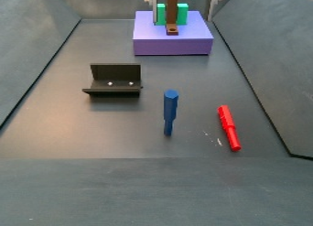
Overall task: Pick up the blue object. Move up. Move to above the board. Insert the blue object.
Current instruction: Pick up the blue object.
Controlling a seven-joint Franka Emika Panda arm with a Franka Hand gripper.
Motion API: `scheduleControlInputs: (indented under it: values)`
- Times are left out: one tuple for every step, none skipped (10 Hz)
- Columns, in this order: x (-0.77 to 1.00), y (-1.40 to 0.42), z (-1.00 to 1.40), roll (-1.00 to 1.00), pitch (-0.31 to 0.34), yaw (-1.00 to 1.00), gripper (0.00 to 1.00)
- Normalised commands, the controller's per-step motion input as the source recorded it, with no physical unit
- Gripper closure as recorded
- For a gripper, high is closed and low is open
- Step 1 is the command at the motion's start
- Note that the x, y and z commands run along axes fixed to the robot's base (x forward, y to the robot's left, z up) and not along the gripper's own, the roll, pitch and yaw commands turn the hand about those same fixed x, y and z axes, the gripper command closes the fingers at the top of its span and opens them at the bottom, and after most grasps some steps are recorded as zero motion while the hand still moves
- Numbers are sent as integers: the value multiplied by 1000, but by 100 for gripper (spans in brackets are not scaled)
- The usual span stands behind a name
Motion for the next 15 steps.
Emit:
scheduleControlInputs:
  values:
    - [0,0,0,-13,0,0,0]
    - [0,0,-71,-56,-19,0,0]
    - [0,0,-163,-71,-19,0,0]
    - [0,0,-197,-63,-34,0,0]
    - [71,206,-206,-144,0,0,0]
    - [349,543,-106,-223,7,-20,0]
    - [546,549,-180,-263,51,-29,0]
    - [597,580,-183,-259,56,-71,0]
    - [589,594,-223,-266,63,-60,0]
    - [554,597,-283,-276,54,-63,0]
    - [523,551,-300,-266,46,-89,0]
    - [497,466,-289,-250,29,-69,0]
    - [346,351,-380,-193,0,-63,0]
    - [0,283,-457,-131,0,0,0]
    - [0,209,-300,-133,0,0,0]
